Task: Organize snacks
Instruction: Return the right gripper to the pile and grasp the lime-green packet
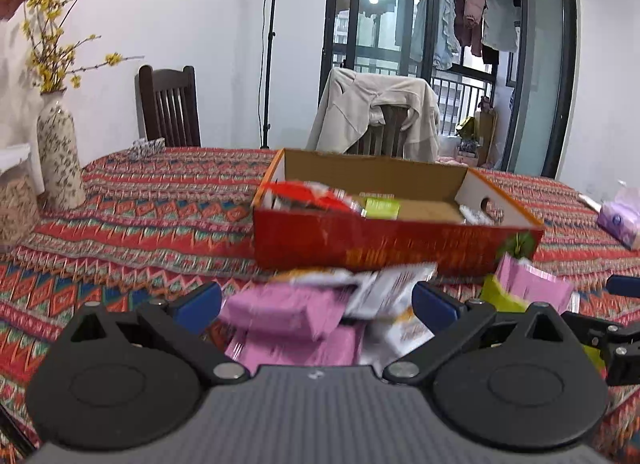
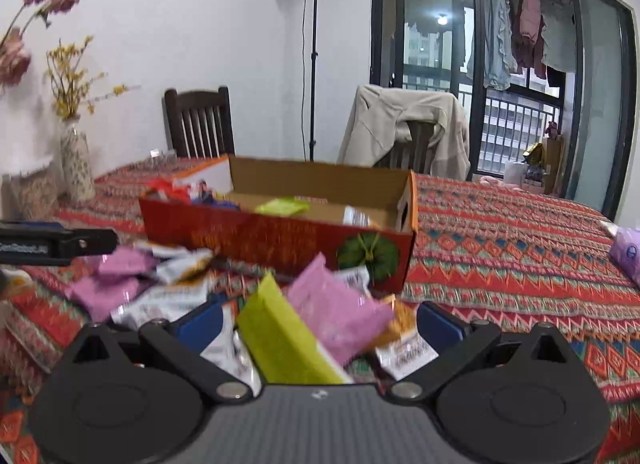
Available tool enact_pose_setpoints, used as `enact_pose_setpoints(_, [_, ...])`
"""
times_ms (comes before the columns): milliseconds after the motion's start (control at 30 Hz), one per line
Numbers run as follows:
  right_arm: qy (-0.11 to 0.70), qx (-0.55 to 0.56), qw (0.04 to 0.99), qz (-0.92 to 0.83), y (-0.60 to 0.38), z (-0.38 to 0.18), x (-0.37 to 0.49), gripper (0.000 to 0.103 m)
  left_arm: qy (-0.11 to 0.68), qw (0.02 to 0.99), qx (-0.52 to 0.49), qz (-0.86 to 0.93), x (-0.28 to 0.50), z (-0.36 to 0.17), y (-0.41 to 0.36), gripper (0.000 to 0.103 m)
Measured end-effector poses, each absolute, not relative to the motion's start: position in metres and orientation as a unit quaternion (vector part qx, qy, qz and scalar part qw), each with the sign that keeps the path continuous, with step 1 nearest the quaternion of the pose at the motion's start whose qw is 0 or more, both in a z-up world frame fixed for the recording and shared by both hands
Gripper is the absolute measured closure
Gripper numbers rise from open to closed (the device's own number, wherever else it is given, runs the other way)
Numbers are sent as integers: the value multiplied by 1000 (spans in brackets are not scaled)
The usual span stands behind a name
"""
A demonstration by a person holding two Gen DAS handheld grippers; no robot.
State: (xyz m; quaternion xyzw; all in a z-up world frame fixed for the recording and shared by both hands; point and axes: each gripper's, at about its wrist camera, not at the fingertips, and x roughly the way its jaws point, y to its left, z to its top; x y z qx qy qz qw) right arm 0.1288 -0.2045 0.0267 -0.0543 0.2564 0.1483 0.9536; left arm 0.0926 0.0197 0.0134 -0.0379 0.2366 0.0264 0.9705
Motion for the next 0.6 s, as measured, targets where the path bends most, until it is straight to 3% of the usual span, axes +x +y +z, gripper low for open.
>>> enact_pose_setpoints(100, [270, -86, 949, 136, -199, 15, 120, 3, 244, 969, -29, 26, 84, 1, 25, 0])
enact_pose_setpoints(400, [264, -184, 938, 132, -179, 2, 114, 35, 241, 969, -46, 21, 76, -17, 42, 0])
enact_pose_setpoints(600, [254, -255, 920, 153, -161, -6, 117, 46, 245, 968, -56, 9, 77, -19, 44, 0])
